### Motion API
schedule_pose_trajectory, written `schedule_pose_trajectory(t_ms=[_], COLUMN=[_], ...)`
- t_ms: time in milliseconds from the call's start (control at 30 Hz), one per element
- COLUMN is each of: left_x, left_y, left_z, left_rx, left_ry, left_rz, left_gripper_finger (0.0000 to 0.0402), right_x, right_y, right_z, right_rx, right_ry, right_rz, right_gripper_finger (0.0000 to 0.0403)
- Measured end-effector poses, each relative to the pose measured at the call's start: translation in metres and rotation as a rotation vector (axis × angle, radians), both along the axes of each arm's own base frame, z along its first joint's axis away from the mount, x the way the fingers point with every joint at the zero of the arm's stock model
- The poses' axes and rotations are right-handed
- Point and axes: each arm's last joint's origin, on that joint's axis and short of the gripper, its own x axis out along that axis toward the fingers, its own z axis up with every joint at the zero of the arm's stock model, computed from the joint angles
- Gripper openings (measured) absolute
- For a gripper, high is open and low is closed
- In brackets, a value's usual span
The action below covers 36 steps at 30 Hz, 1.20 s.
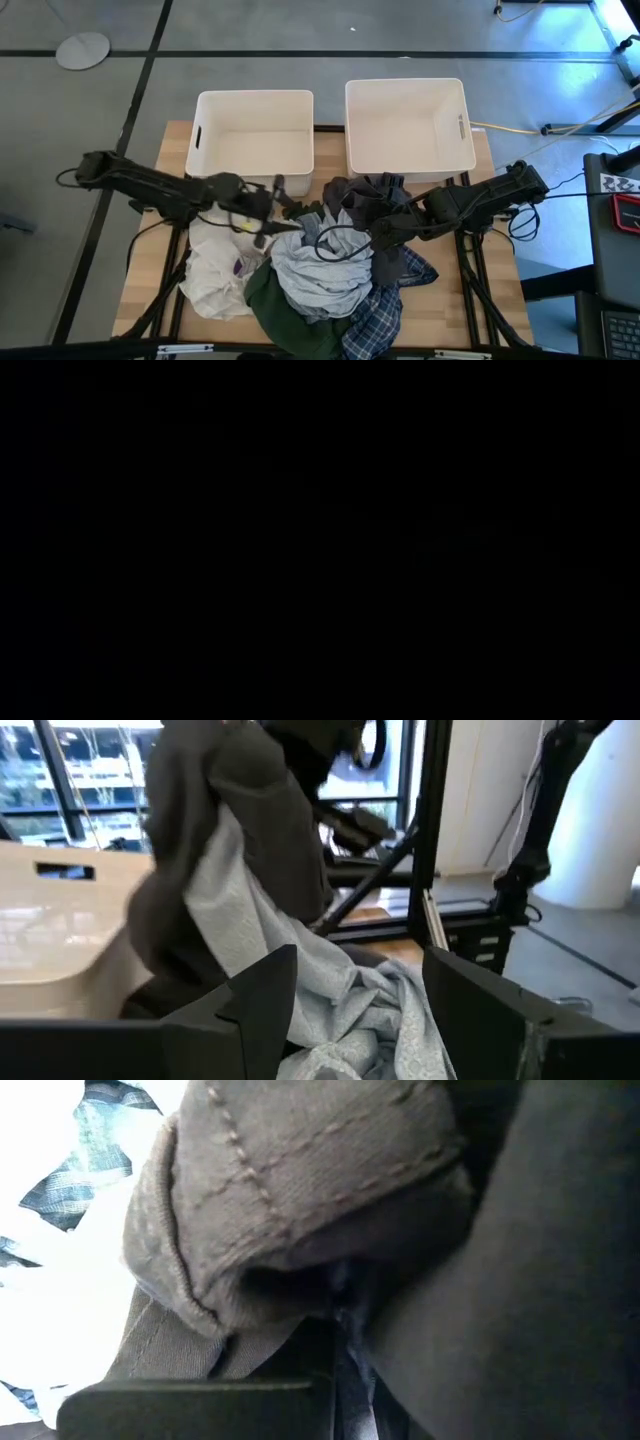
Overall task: Sort clothes
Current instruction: Put the black pants into the right white bin
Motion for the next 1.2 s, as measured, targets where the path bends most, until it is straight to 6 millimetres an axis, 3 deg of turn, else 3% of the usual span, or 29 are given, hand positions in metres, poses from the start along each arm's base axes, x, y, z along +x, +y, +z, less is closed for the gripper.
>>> schedule_pose_trajectory(t_ms=[267, 567, 1000, 1200], left_x=[0.049, 0.087, 0.101, 0.102], left_y=[-0.005, 0.000, 0.007, 0.007], left_z=[-0.020, -0.024, -0.028, -0.025], left_rx=[0.000, -0.100, -0.173, -0.139], left_ry=[0.113, 0.148, 0.121, 0.080], left_rz=[0.055, 0.107, 0.058, 0.055], left_gripper_finger=[0.0207, 0.0207, 0.0203, 0.0143], right_x=[0.002, 0.002, 0.003, 0.004], right_y=[0.001, 0.001, 0.001, 0.002], right_z=[0.001, 0.001, 0.001, 0.002], right_rx=[-0.003, -0.003, -0.007, -0.005], right_ry=[-0.011, -0.018, -0.018, -0.024], right_rz=[0.014, 0.021, 0.037, 0.036], right_gripper_finger=[0.0034, 0.0034, 0.0034, 0.0034])
